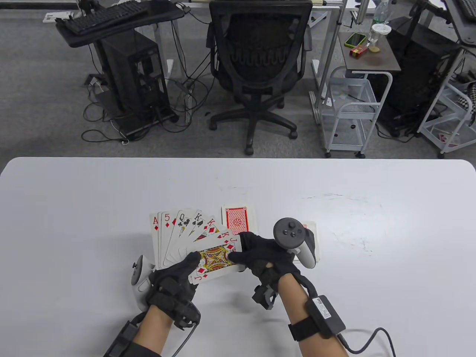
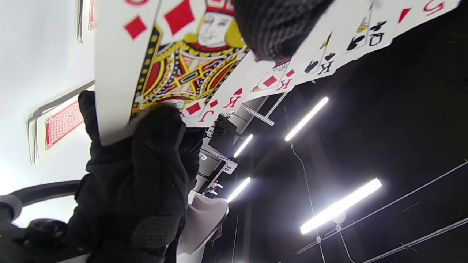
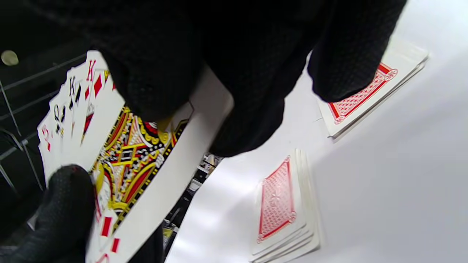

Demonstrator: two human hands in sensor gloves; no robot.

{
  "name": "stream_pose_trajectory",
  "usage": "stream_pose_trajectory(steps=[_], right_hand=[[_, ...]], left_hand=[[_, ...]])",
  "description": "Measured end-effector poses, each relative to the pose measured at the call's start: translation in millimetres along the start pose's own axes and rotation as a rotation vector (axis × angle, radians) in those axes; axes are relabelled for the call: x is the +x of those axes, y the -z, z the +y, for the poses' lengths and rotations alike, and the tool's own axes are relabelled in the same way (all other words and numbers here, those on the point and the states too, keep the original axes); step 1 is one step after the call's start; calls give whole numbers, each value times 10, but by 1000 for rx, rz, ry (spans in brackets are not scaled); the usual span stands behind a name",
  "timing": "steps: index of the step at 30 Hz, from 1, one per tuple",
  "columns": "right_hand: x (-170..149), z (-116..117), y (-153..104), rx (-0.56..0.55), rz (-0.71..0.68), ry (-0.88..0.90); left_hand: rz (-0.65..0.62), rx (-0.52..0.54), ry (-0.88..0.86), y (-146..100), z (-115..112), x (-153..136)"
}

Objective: Four-player card dealing with fan arrangement

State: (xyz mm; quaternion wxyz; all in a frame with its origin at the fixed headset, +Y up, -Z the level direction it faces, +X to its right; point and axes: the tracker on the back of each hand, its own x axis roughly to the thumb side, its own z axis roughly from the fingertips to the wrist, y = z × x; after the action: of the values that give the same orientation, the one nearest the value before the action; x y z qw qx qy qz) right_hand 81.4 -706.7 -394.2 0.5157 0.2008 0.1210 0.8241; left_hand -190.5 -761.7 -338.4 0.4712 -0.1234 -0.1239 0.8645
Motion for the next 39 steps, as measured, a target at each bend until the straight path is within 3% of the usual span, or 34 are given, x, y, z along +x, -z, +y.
stream_pose_trajectory(steps=[4, 7, 12, 21, 31, 34, 39], right_hand=[[-16, -148, -37, -55, -28, 18], [27, -375, -132, -213, -89, -66], [139, -606, -254, -358, -247, -29], [411, -699, -371, -468, -437, -52], [492, -755, -458, -590, -482, -75], [508, -718, -431, -533, -463, -149], [556, -468, -295, -315, -446, -301]], left_hand=[[5, -3, 22, 4, 0, 15], [36, -13, 56, 16, -4, 8], [165, -113, 199, 63, -76, -58], [291, -258, 381, 117, -211, -191], [346, -299, 434, 136, -248, -246], [336, -290, 427, 134, -232, -233], [311, -252, 399, 125, -190, -188]])
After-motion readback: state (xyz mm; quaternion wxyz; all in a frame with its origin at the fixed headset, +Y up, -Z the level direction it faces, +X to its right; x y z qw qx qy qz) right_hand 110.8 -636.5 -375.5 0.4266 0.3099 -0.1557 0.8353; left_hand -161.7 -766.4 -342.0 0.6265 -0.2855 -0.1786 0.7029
